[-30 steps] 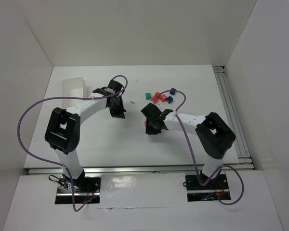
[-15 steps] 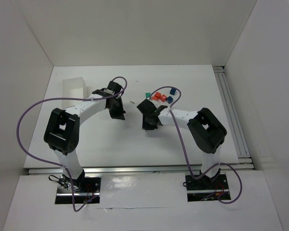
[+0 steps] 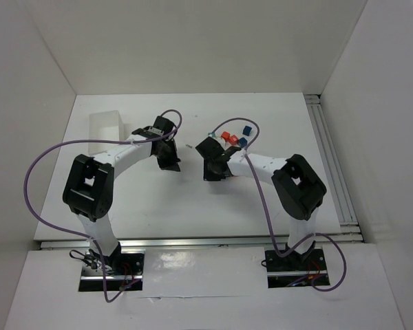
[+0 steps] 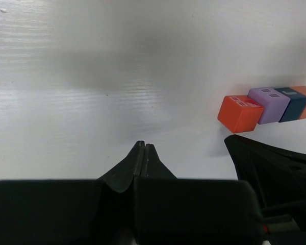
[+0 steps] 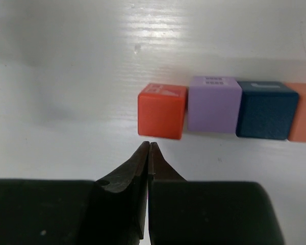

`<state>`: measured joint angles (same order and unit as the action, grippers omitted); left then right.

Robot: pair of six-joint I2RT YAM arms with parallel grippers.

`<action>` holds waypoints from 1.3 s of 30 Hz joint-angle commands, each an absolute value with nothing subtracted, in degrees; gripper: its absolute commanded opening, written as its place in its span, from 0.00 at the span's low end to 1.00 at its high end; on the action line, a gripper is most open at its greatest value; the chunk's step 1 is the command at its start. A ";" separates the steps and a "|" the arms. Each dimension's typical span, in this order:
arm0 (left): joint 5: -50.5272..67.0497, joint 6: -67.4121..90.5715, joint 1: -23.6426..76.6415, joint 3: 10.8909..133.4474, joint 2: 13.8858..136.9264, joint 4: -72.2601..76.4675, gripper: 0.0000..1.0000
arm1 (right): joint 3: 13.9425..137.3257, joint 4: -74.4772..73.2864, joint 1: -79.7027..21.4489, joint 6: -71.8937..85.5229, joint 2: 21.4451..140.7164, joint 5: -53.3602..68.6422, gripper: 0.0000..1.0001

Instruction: Build the wood block tower

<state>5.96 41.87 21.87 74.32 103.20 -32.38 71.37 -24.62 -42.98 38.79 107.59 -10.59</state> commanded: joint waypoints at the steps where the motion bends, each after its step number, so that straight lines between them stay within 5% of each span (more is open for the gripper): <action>1: 7.82 40.61 21.71 74.53 103.53 -31.82 0.00 | 73.74 -29.17 -43.15 36.83 101.00 -12.73 0.05; 16: 12.65 42.89 25.84 81.73 114.70 -30.67 0.00 | 63.81 -31.73 -25.15 33.76 87.63 -11.25 0.09; 39: 17.58 48.69 32.43 81.20 115.66 -26.46 0.00 | 60.91 -31.64 -20.57 32.17 84.20 -9.49 0.10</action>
